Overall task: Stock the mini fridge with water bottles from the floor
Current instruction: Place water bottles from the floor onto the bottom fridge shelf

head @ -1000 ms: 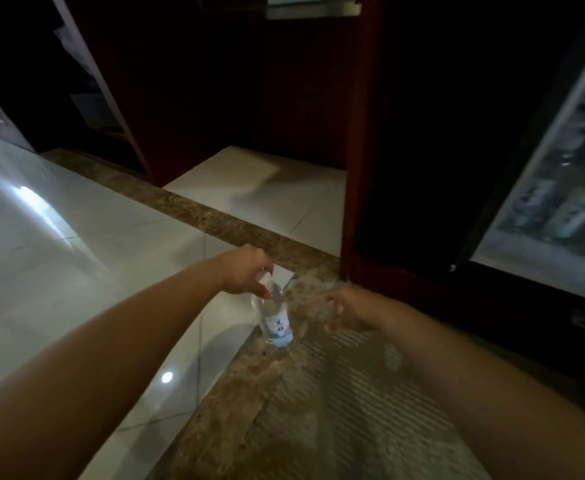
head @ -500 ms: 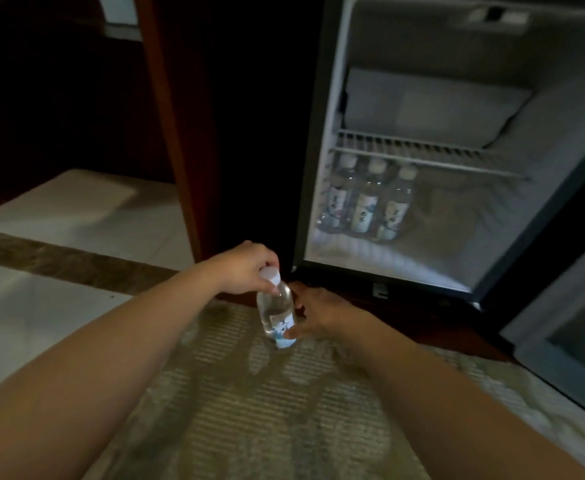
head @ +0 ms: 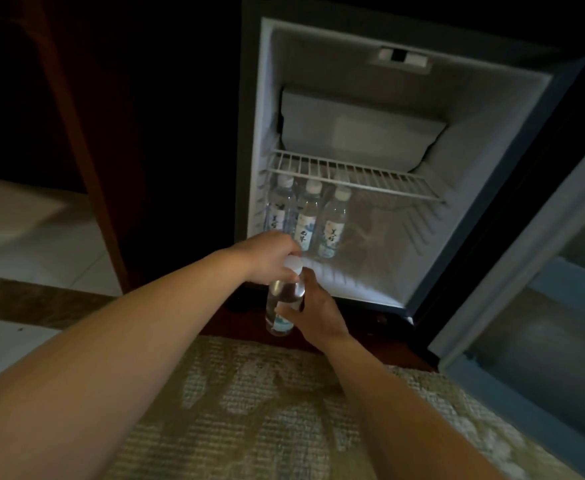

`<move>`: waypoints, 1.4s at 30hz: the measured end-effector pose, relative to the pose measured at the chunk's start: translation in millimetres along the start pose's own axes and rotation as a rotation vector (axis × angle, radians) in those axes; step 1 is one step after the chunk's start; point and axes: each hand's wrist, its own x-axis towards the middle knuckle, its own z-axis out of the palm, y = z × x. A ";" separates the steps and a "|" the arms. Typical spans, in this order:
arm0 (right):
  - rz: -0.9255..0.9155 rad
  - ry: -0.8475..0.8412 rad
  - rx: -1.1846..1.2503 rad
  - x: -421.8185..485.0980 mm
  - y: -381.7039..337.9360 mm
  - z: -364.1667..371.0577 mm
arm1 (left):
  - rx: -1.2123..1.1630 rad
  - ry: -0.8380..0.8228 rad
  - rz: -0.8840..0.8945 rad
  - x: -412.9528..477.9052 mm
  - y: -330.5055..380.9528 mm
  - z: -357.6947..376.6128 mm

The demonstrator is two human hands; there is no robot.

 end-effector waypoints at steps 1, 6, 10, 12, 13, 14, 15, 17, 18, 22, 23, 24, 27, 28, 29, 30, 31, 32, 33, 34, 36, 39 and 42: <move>0.001 0.038 0.035 1.6 1.0 -3.0 | -0.010 0.020 0.014 5.7 2.0 -1.1; 0.034 0.245 0.119 11.2 9.8 -21.6 | -0.154 0.188 0.096 30.0 15.7 1.2; 0.035 0.349 0.081 27.9 18.1 -44.4 | -0.435 0.438 0.080 44.4 29.7 11.2; 0.033 0.378 0.019 38.6 21.8 -55.3 | -0.548 0.550 0.006 54.5 34.6 19.3; 0.041 0.394 -0.015 43.2 23.7 -59.4 | -0.594 0.595 -0.028 59.5 36.5 24.0; 0.055 0.414 -0.034 47.3 27.1 -62.9 | -0.626 0.628 -0.050 64.6 38.0 29.4; 0.075 0.432 -0.038 50.9 31.6 -65.6 | -0.641 0.652 -0.060 68.8 39.8 35.4; 0.125 0.462 -0.030 56.1 40.1 -70.1 | -0.647 0.647 -0.074 74.3 42.9 48.9; 0.148 0.471 -0.027 57.9 44.3 -71.8 | -0.644 0.615 -0.084 75.8 43.5 56.0; 0.231 0.510 -0.003 65.4 61.7 -79.2 | -0.587 0.490 -0.179 86.9 34.8 86.1; 0.250 0.517 0.004 69.9 67.9 -80.5 | -0.577 0.456 -0.216 91.5 30.0 93.4; 0.270 0.528 0.005 72.0 71.9 -82.5 | -0.553 0.407 -0.254 93.1 26.3 98.9; 0.303 0.561 0.033 82.9 84.7 -86.6 | -0.357 0.268 -0.336 98.1 16.7 114.7; 0.308 0.575 0.039 88.6 88.4 -87.6 | -0.278 0.247 -0.351 99.1 13.9 118.9; 0.315 0.584 0.027 93.9 91.2 -89.3 | -0.202 0.229 -0.362 100.5 11.1 122.6; 0.326 0.586 0.003 99.7 93.4 -91.0 | -0.130 0.217 -0.362 101.2 8.6 126.1; 0.334 0.583 -0.021 105.8 95.1 -92.8 | -0.062 0.204 -0.353 101.7 6.2 129.3; 0.338 0.575 -0.034 112.5 96.0 -94.3 | 0.004 0.189 -0.338 101.7 3.9 131.9; 0.340 0.564 -0.031 118.5 96.8 -95.5 | 0.065 0.175 -0.317 101.1 2.6 133.7; 0.342 0.550 -0.012 124.9 97.2 -96.4 | 0.116 0.166 -0.293 100.5 1.6 134.7; 0.333 0.531 0.041 139.4 100.3 -96.3 | 0.180 0.146 -0.247 100.0 -0.9 135.3; 0.297 0.499 0.073 159.4 102.4 -95.6 | 0.207 0.139 -0.217 100.0 -2.6 134.6; 0.275 0.466 0.080 177.0 99.6 -96.2 | 0.208 0.163 -0.201 99.0 -6.0 137.0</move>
